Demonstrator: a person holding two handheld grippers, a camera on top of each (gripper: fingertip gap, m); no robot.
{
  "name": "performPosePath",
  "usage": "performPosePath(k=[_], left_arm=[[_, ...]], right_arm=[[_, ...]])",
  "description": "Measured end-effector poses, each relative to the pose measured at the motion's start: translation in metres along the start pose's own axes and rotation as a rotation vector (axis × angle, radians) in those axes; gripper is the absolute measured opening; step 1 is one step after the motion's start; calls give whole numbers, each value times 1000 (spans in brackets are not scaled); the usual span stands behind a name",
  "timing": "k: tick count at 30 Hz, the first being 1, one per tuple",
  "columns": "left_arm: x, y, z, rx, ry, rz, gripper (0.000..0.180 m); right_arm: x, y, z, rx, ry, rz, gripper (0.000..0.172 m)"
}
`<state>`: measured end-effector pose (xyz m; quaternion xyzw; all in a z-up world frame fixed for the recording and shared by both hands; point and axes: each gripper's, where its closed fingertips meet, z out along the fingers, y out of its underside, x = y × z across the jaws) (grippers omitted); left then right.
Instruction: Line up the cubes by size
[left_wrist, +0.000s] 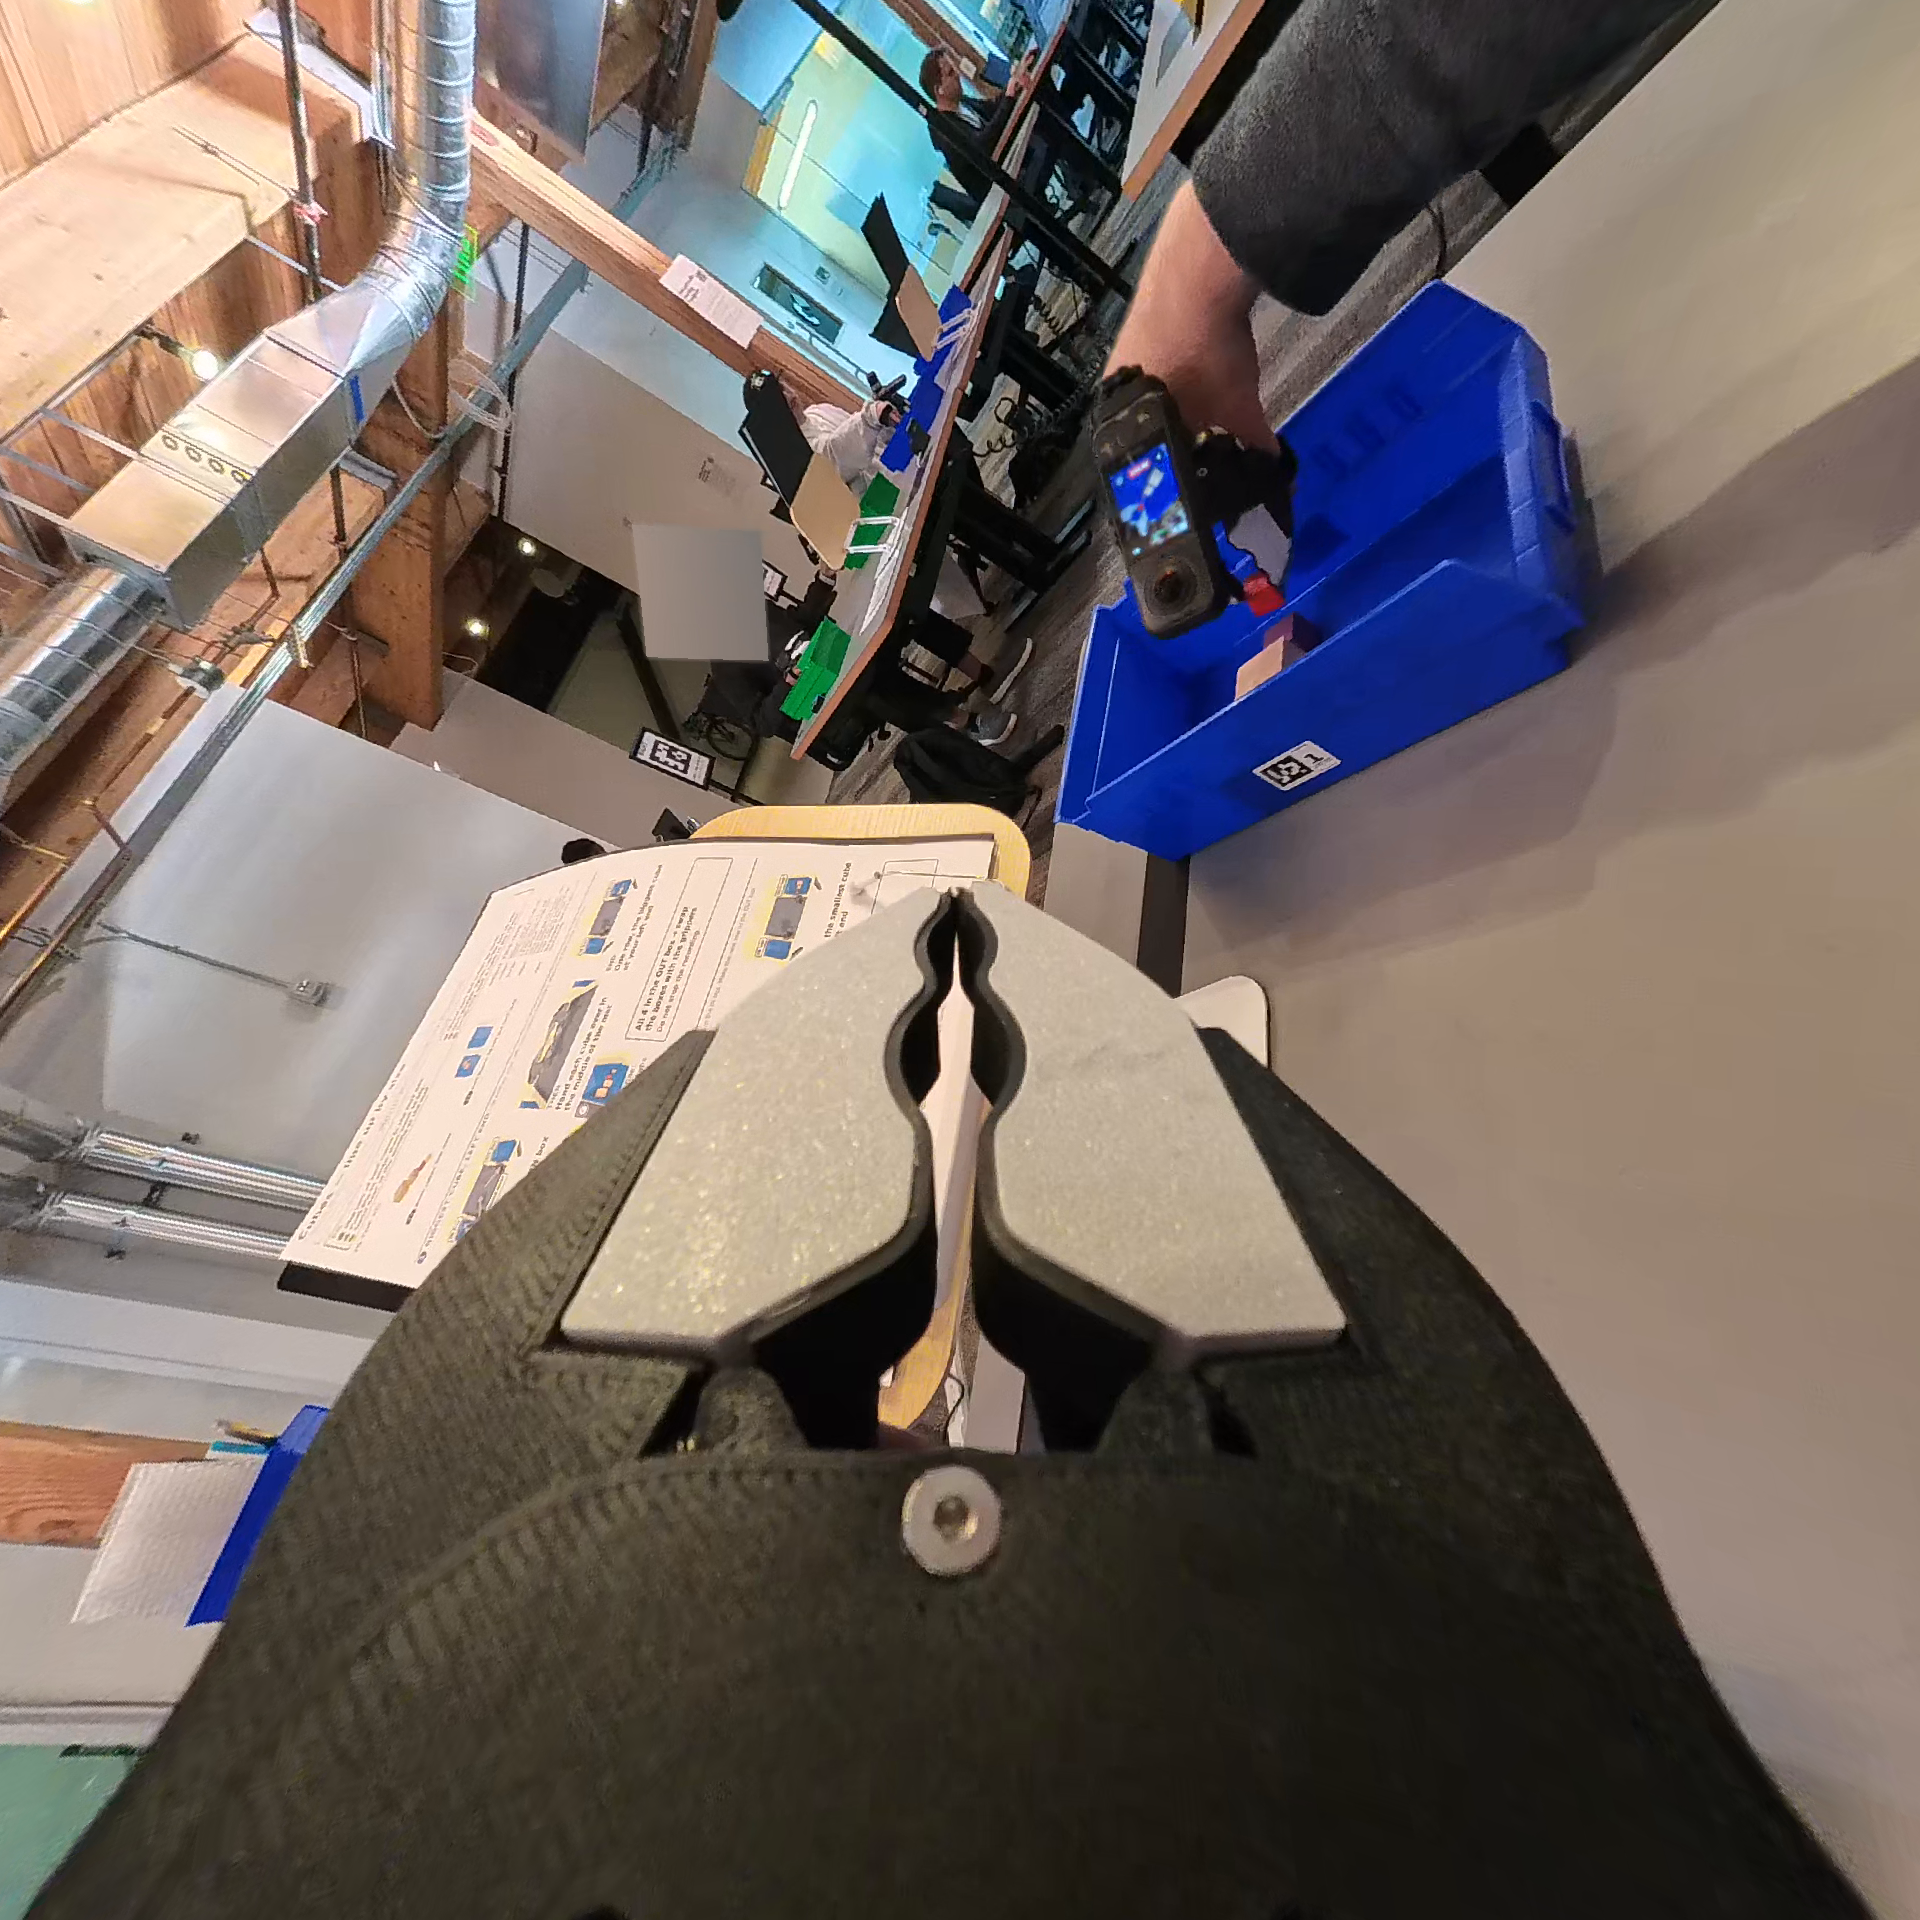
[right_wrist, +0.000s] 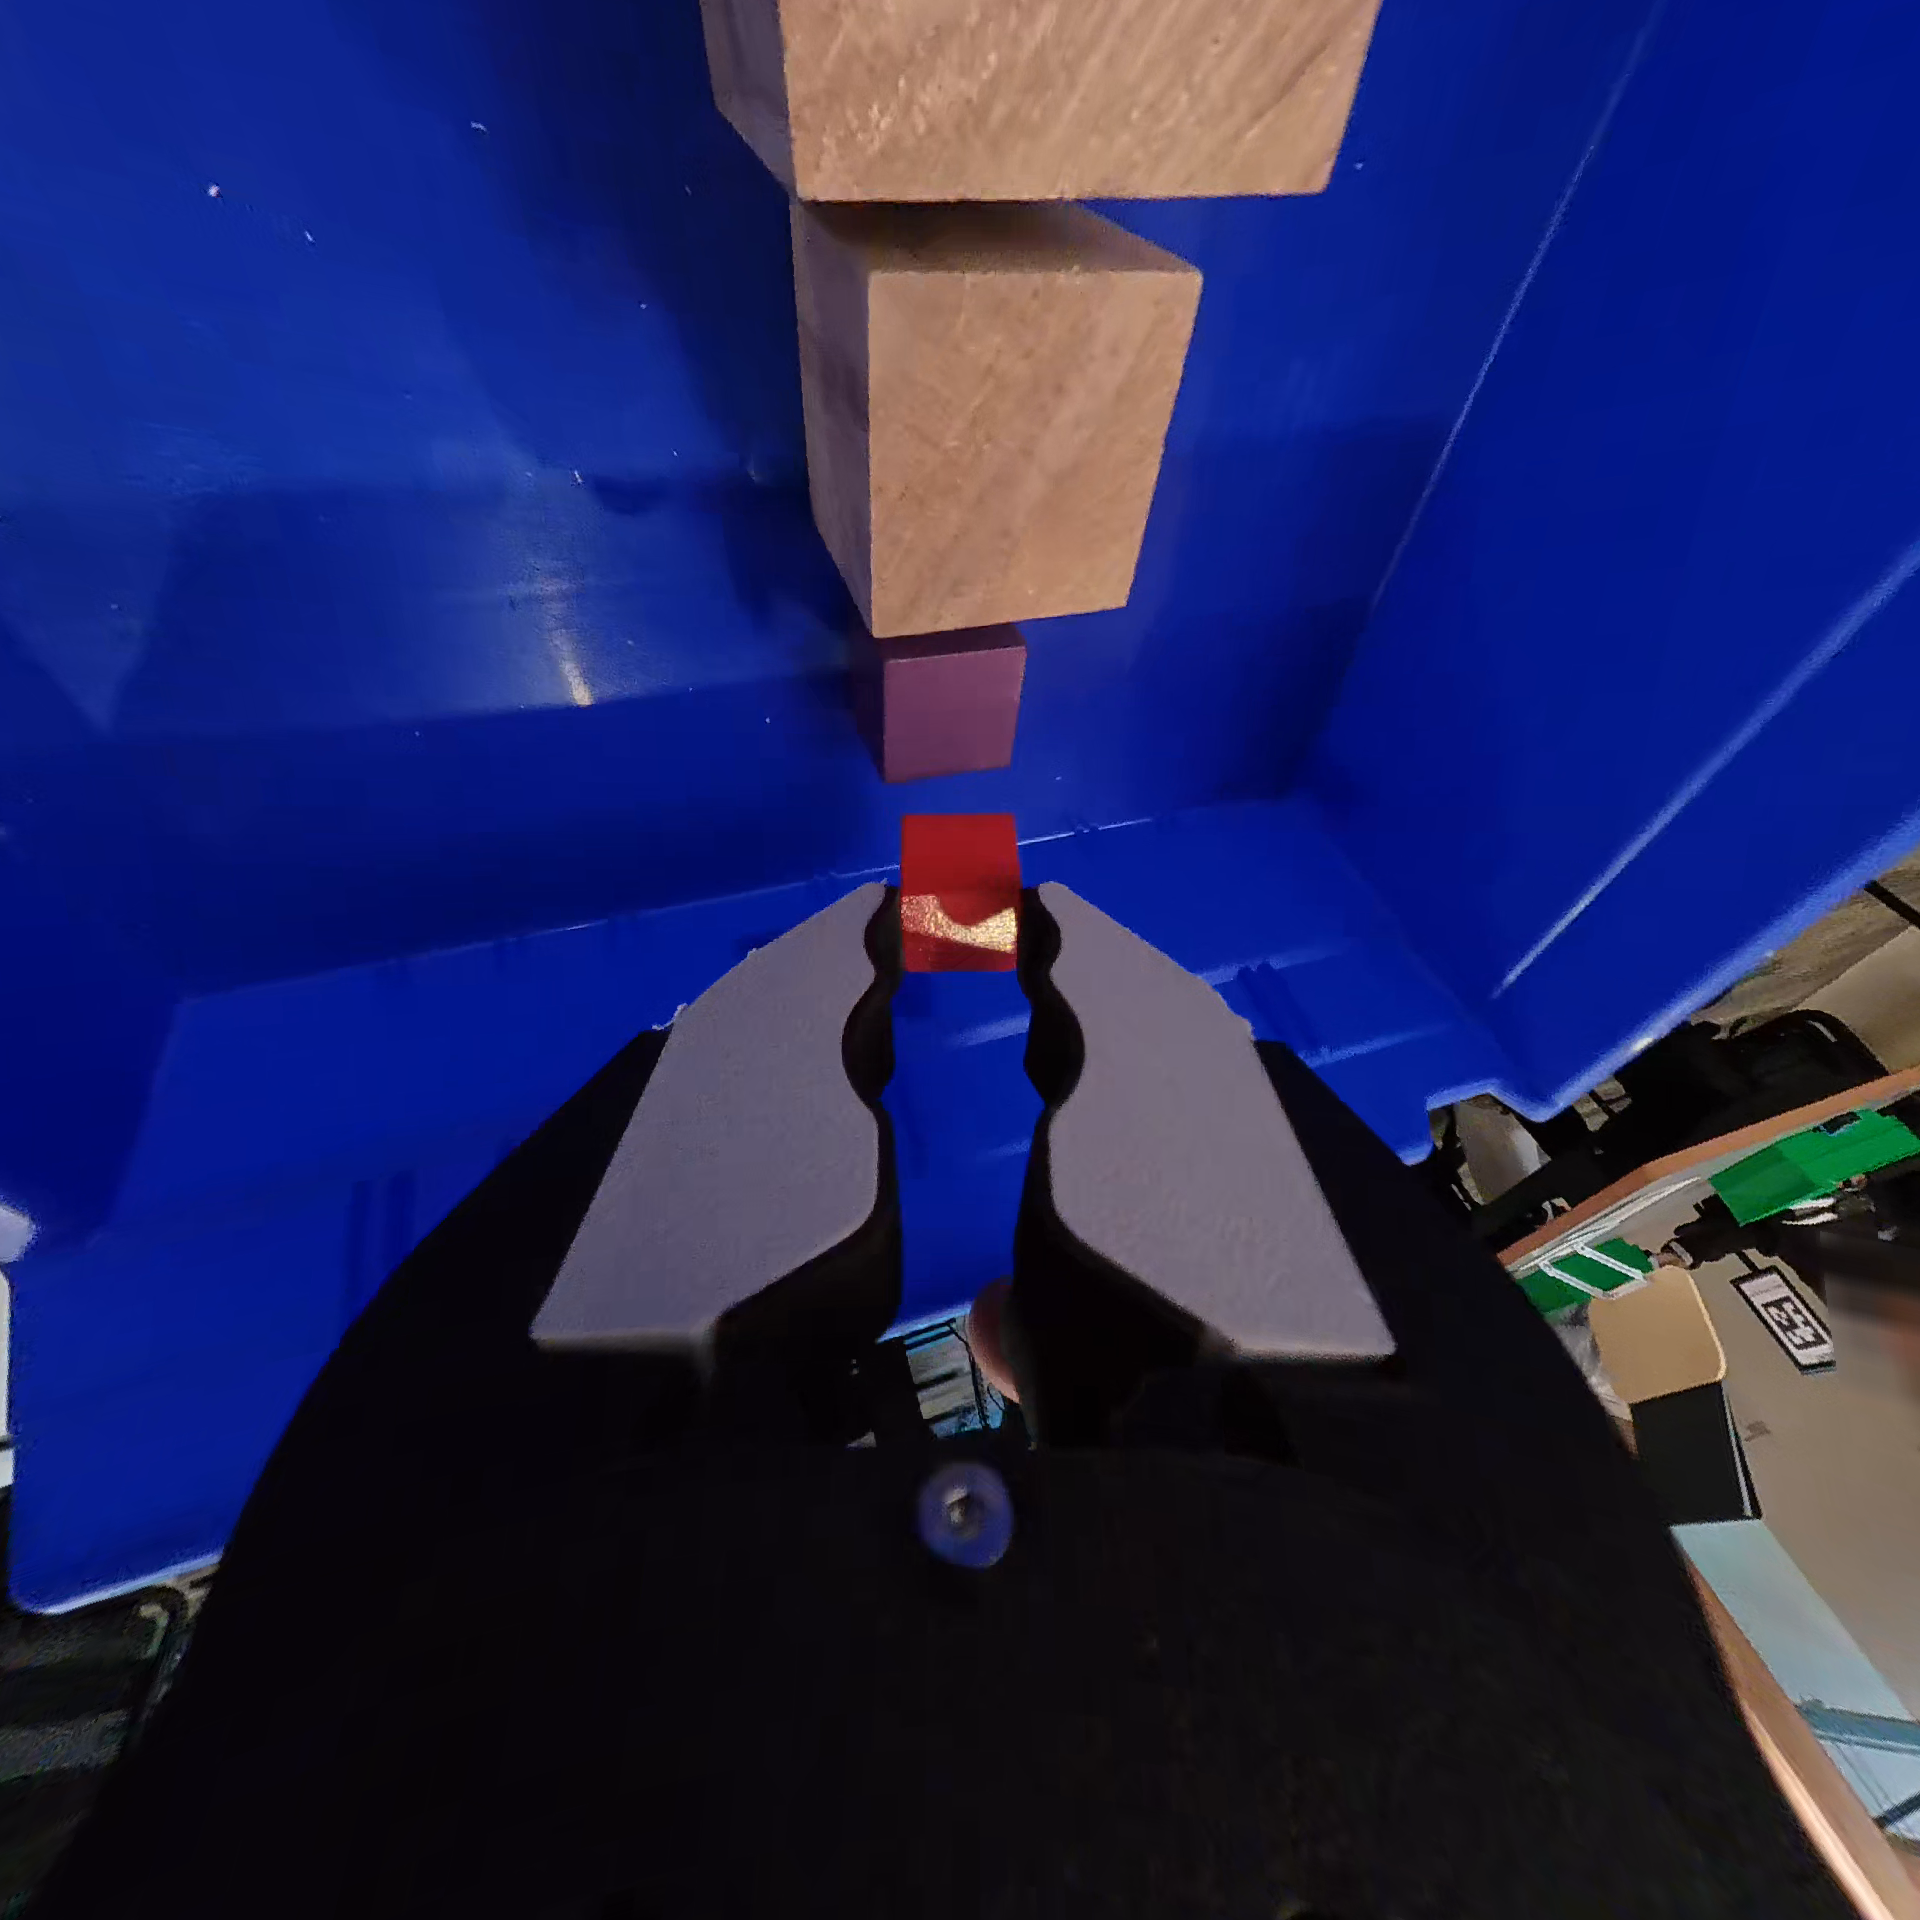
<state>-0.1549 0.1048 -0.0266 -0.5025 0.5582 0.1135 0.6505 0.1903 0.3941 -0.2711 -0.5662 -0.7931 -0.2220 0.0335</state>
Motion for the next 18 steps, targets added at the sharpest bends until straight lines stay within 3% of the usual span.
performPosePath(k=[18], left_arm=[[5, 1, 4, -3, 21, -3, 0]], right_arm=[[-7, 3, 33, -89, -119, -41, 21]])
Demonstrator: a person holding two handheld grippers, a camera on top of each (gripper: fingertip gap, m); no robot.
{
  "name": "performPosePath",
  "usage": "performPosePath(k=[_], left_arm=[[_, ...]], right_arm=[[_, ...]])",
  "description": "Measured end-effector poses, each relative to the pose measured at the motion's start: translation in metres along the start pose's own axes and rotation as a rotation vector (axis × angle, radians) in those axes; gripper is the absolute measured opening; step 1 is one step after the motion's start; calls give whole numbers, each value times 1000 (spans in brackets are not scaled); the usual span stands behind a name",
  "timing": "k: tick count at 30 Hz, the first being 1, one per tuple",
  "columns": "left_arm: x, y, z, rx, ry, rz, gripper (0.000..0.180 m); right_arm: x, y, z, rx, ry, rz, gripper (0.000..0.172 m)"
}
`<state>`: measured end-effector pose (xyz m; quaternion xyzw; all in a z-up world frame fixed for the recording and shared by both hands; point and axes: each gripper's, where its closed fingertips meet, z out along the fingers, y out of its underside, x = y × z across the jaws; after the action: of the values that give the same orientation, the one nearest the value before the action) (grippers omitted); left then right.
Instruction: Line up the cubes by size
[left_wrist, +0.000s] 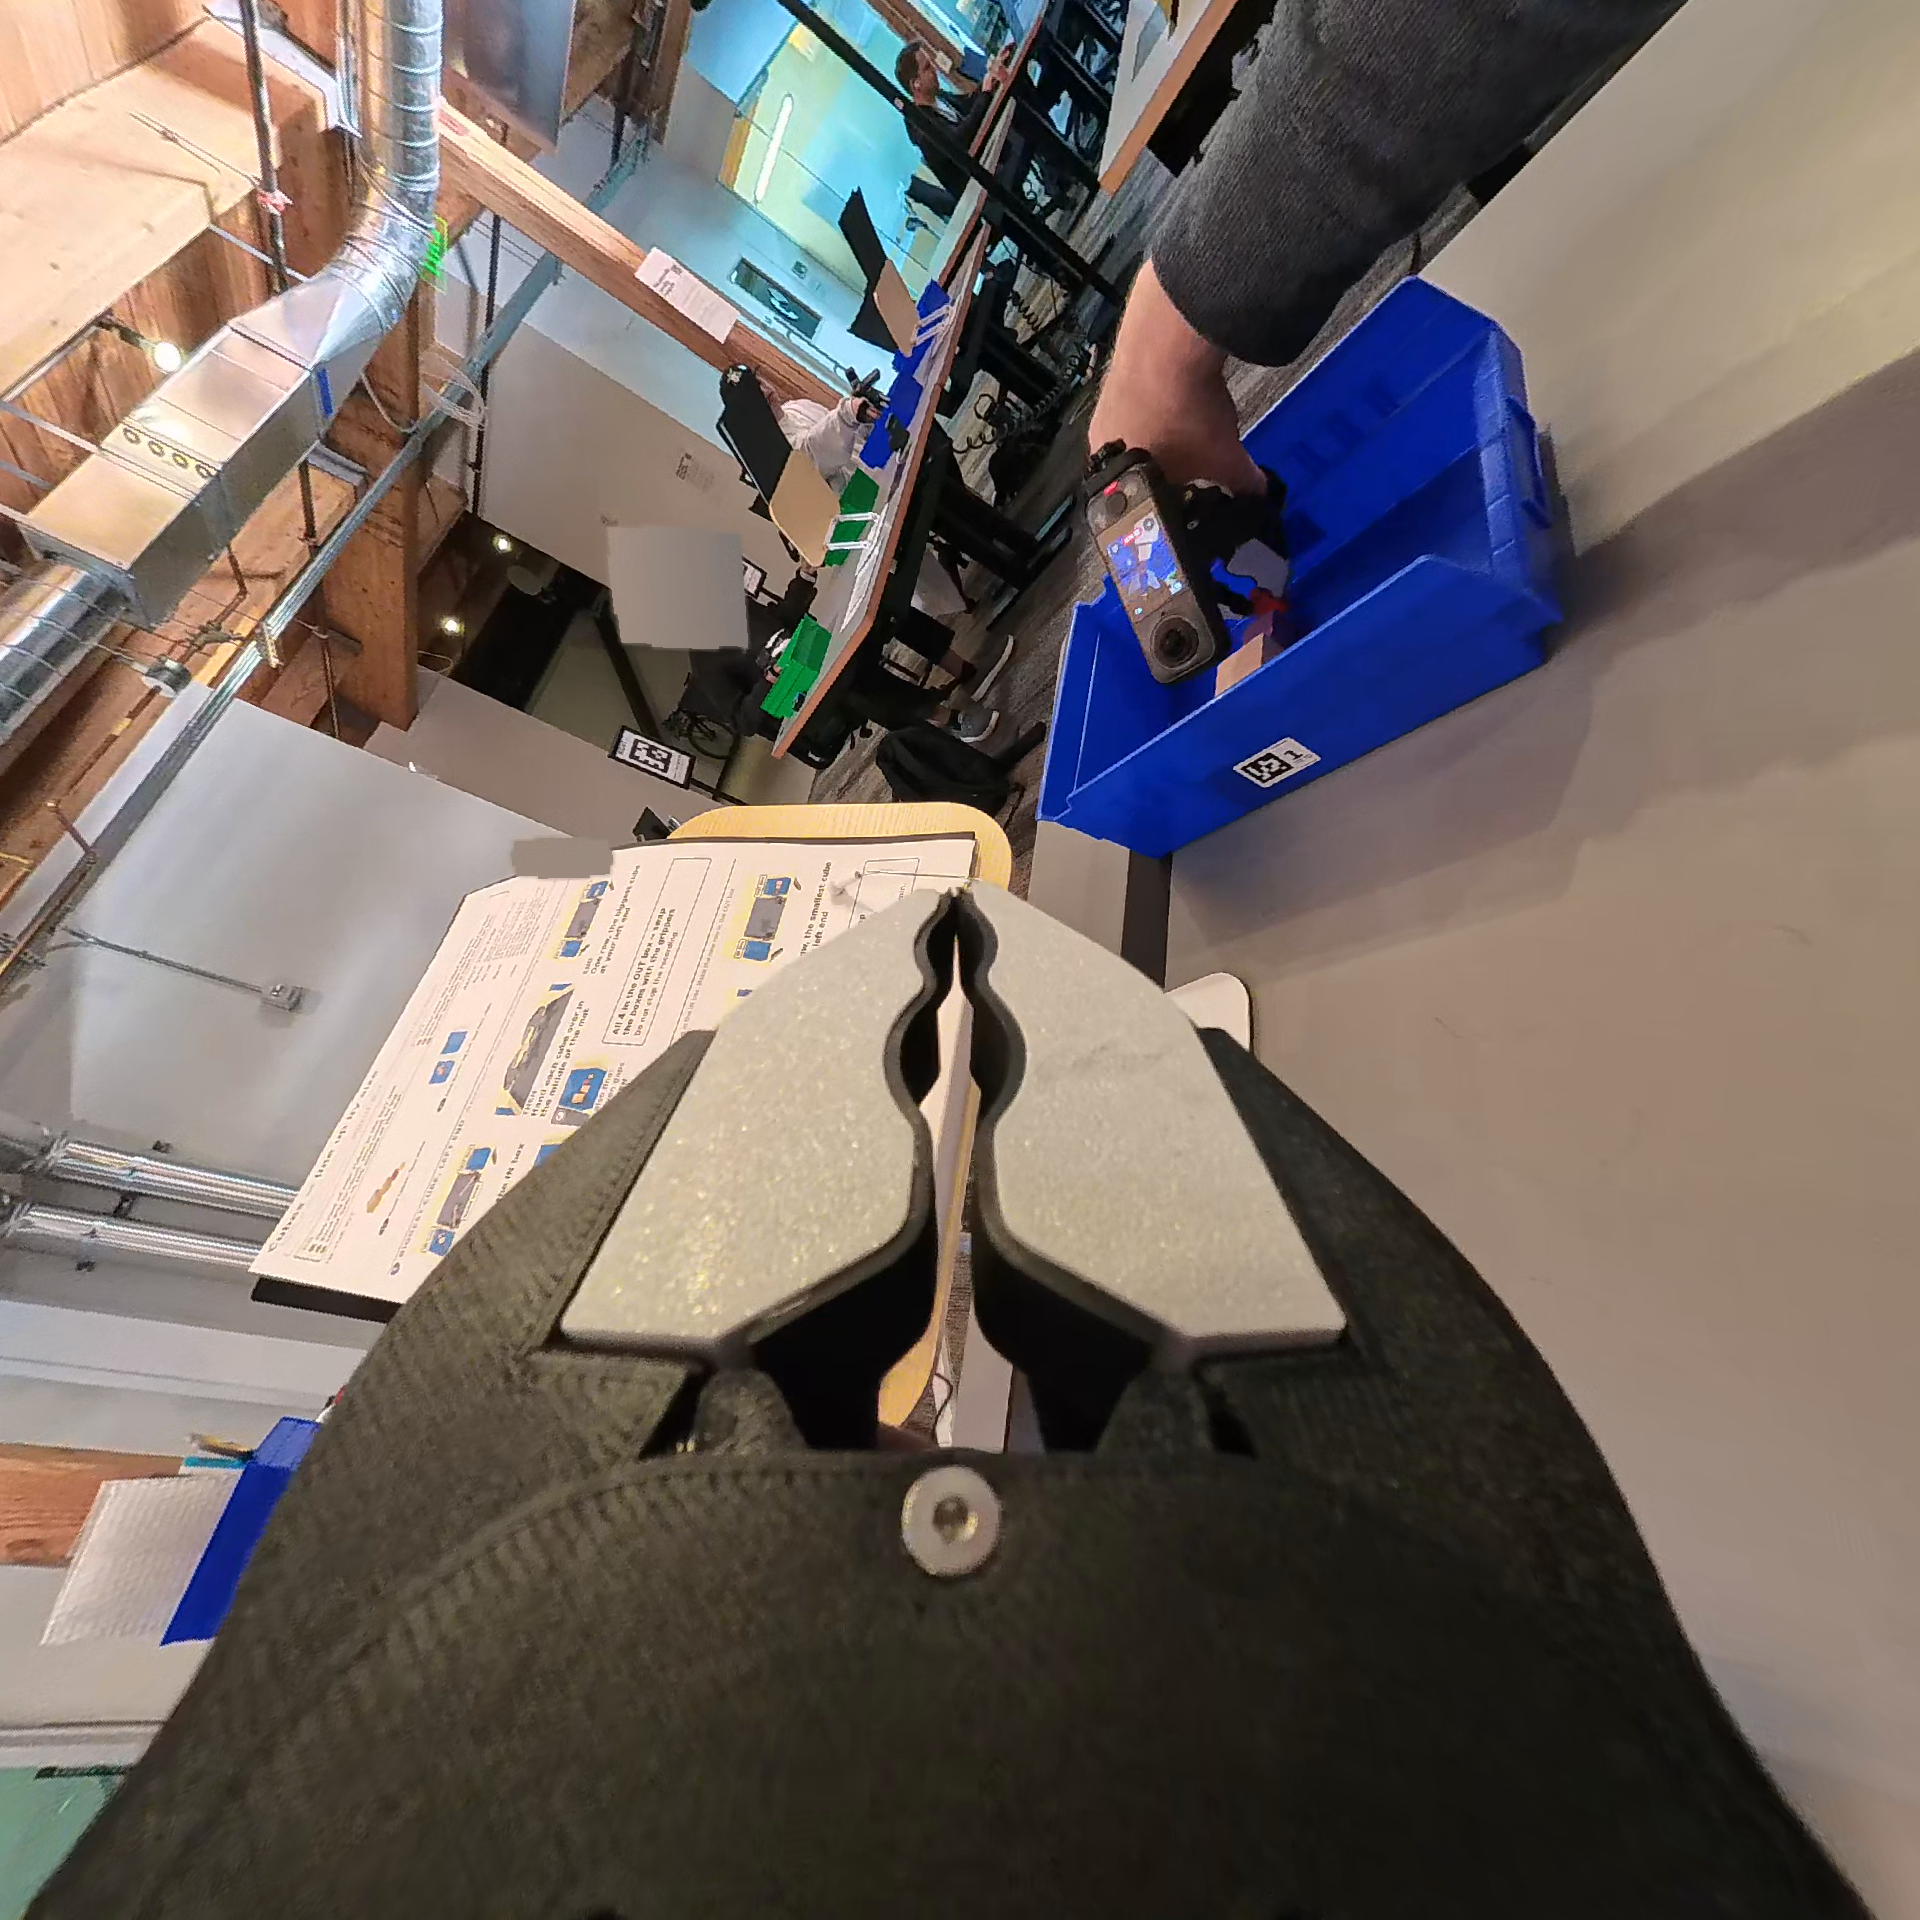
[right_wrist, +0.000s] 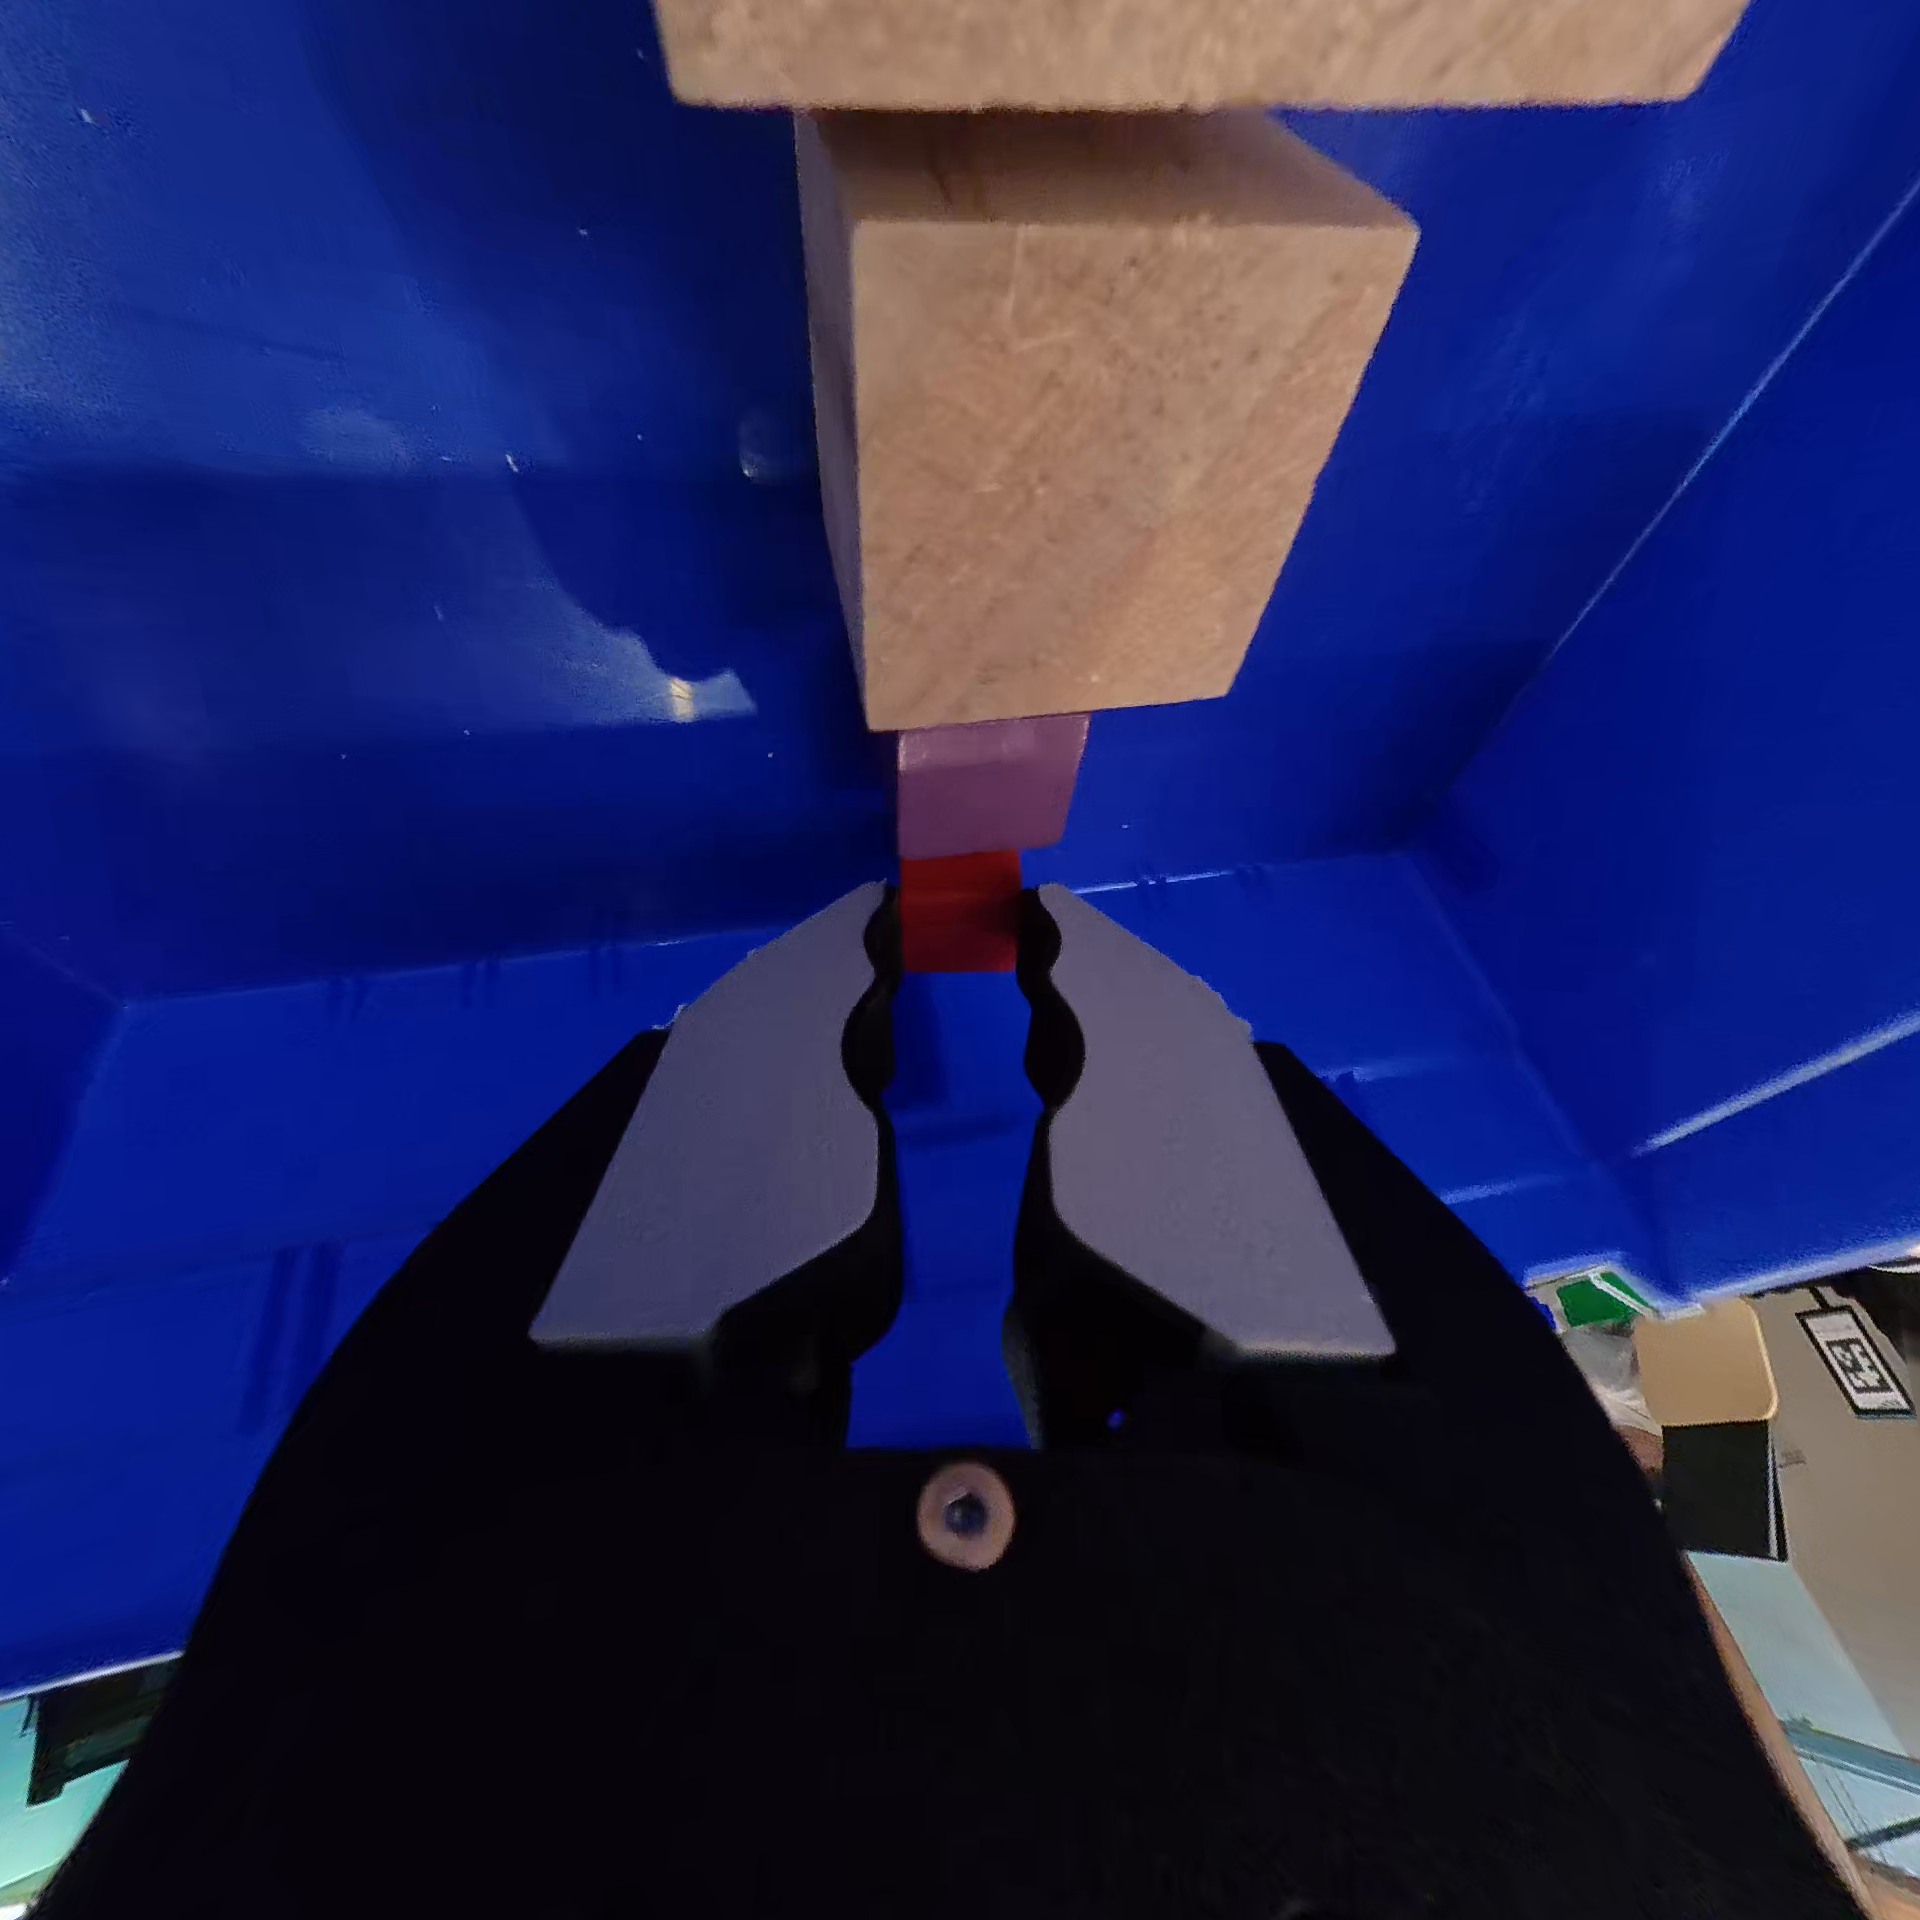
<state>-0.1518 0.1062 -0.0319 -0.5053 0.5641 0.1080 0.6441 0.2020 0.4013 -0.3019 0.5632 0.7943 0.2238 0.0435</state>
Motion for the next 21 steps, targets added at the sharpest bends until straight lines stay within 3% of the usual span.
performPosePath(k=[21], left_arm=[[6, 5, 6, -13, 27, -3, 0]], right_arm=[[0, 2, 2, -22, -47, 12, 26]])
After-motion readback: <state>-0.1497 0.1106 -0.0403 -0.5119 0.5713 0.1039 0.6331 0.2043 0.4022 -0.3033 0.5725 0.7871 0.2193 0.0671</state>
